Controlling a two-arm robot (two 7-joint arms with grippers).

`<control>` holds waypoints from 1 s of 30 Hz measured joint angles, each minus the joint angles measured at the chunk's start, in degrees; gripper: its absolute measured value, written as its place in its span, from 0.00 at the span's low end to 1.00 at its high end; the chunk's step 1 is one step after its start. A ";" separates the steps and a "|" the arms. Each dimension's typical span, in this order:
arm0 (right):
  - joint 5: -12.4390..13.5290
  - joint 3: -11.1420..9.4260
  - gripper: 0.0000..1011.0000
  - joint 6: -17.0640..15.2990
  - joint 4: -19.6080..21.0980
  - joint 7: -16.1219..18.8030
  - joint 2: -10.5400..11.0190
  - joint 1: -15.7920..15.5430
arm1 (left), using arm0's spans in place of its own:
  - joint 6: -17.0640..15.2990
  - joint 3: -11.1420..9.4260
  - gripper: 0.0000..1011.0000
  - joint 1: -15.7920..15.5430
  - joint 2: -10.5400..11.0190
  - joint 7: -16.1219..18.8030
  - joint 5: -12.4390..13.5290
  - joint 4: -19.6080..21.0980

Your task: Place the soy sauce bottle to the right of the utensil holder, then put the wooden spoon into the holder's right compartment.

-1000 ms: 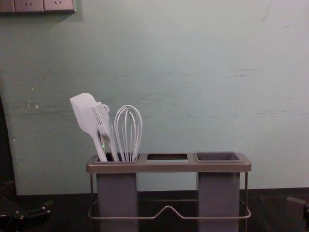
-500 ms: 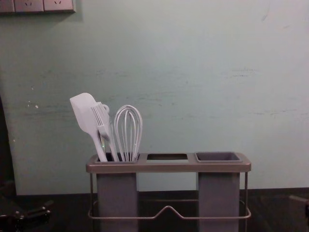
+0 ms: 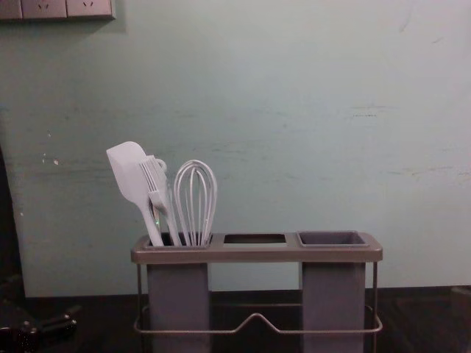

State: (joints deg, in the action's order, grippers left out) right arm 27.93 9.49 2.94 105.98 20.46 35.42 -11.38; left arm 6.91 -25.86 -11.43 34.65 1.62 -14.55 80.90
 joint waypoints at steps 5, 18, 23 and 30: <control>-0.43 -0.95 0.38 -0.21 1.08 0.39 -0.28 -0.50 | 0.00 0.00 0.99 0.00 0.00 0.00 0.00 0.00; -1.84 -1.35 0.38 -1.27 -1.64 1.33 -2.53 4.10 | 0.00 0.00 0.99 0.00 0.00 0.00 0.00 0.00; -2.28 -0.31 0.38 -1.56 -4.86 1.68 -4.03 7.71 | 0.00 0.00 0.99 0.00 0.00 0.00 0.00 0.00; -3.31 1.41 0.38 -1.83 -9.61 1.76 -6.24 12.55 | 0.00 0.00 0.99 0.00 0.00 0.00 0.00 0.00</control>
State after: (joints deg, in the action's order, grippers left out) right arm 24.62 10.90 1.11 96.37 22.22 29.17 1.16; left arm 6.91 -25.86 -11.44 34.65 1.62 -14.55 80.90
